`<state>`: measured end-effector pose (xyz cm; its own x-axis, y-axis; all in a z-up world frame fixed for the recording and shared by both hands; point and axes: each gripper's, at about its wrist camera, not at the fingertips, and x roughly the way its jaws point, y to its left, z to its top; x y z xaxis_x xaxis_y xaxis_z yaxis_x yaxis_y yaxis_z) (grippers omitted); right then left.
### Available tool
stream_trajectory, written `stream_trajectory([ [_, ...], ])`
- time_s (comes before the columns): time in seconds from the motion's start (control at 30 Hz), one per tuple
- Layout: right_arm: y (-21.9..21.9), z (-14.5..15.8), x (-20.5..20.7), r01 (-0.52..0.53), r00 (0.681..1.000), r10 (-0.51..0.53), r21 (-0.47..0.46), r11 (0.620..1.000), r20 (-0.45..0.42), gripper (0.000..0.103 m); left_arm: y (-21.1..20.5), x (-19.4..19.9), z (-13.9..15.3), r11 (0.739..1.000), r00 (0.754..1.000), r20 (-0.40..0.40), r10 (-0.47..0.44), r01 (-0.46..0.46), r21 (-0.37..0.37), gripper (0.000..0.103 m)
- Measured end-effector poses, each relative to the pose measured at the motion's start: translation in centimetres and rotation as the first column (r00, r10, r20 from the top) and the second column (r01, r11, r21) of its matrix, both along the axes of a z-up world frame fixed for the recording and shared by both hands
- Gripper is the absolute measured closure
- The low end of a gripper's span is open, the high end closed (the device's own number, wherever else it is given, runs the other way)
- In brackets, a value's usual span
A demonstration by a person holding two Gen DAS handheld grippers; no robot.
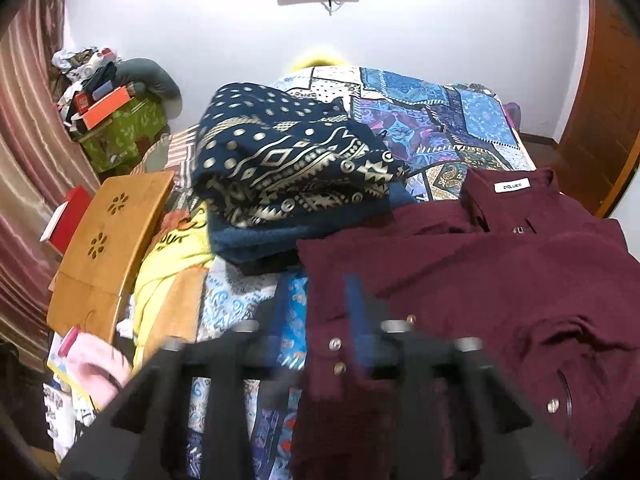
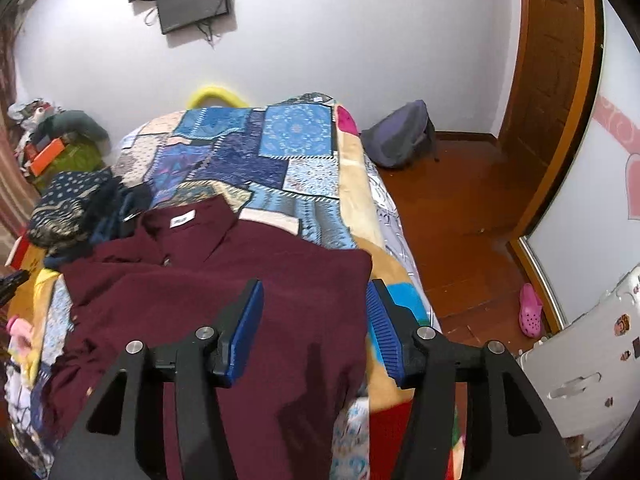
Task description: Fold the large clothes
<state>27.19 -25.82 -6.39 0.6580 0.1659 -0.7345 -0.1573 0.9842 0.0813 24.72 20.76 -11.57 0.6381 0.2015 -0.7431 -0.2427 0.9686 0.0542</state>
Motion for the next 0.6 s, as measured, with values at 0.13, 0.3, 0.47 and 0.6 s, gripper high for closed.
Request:
stream_trajectory([
  [0.13,-0.1,-0.1,-2.3,0.006,1.0,-0.005,-0.008,1.0,0.021,0.028,0.6,-3.2,0.0,0.999,0.999,0.003,0.039,-0.039,0.006,0.032],
  [0.3,-0.2,-1.1,-5.0,0.01,1.0,-0.011,-0.032,0.999,-0.015,0.028,2.0,-6.4,-1.1,0.996,0.997,-0.054,0.054,-0.058,-0.073,0.03],
  [0.47,-0.2,-2.6,-7.6,0.009,0.999,-0.01,-0.026,1.0,-0.051,0.028,2.8,-9.4,-3.0,0.987,0.994,-0.097,0.044,-0.059,-0.151,0.03],
  [0.6,-0.3,-3.8,-9.3,0.023,0.996,-0.024,-0.016,1.0,-0.088,0.028,3.3,-11.2,-5.0,0.976,0.99,-0.132,0.053,-0.08,-0.202,0.03],
])
